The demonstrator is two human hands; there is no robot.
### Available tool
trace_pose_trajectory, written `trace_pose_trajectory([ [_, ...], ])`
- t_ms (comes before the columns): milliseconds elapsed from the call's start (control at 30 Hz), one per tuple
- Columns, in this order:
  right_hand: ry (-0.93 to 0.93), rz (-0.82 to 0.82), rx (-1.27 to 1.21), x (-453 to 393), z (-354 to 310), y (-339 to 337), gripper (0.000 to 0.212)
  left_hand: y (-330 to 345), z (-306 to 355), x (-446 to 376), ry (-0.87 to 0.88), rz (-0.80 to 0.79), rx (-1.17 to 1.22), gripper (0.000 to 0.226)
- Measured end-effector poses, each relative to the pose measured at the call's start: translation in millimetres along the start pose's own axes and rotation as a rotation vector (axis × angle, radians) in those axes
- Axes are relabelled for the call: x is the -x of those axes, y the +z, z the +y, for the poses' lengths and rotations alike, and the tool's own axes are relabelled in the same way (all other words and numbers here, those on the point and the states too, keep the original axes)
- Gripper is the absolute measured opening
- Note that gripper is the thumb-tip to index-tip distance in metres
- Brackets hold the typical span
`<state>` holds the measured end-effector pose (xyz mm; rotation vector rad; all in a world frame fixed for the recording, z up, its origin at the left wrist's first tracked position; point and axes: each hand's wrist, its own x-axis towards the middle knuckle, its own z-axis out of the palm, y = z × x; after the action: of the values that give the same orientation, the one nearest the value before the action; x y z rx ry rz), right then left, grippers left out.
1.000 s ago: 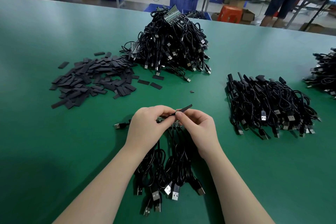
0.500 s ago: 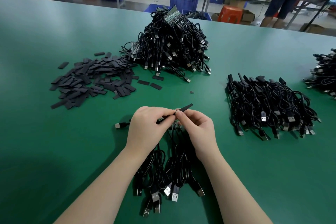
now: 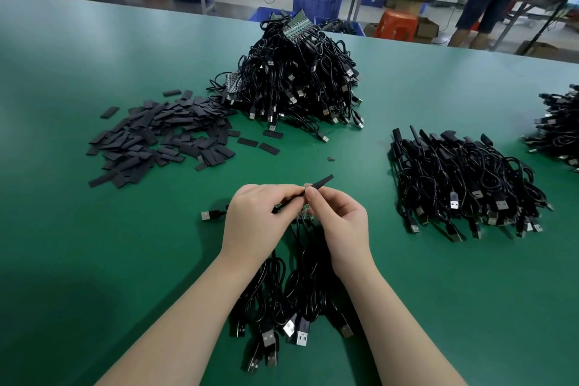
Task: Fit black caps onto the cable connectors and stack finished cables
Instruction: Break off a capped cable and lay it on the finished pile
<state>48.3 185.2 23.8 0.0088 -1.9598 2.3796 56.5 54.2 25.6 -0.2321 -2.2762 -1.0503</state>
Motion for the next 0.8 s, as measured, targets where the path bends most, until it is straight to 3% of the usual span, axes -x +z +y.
trace_pose_trajectory([
  [267, 0.028, 0.049, -0.059, -2.6, -2.4, -3.5, 0.017, 0.0, -3.6, -0.7, 0.014, -0.003, 0.001, 0.014],
  [567, 0.020, -0.028, -0.012, -1.4, -2.3, -1.4, 0.015, 4.4, -3.0, 2.3, 0.053, 0.057, 0.038, 0.009],
  [800, -0.012, -0.070, 0.048, -1.4, -2.7, -1.9, 0.026, 0.7, -2.5, 2.2, -0.003, 0.044, 0.080, 0.014],
])
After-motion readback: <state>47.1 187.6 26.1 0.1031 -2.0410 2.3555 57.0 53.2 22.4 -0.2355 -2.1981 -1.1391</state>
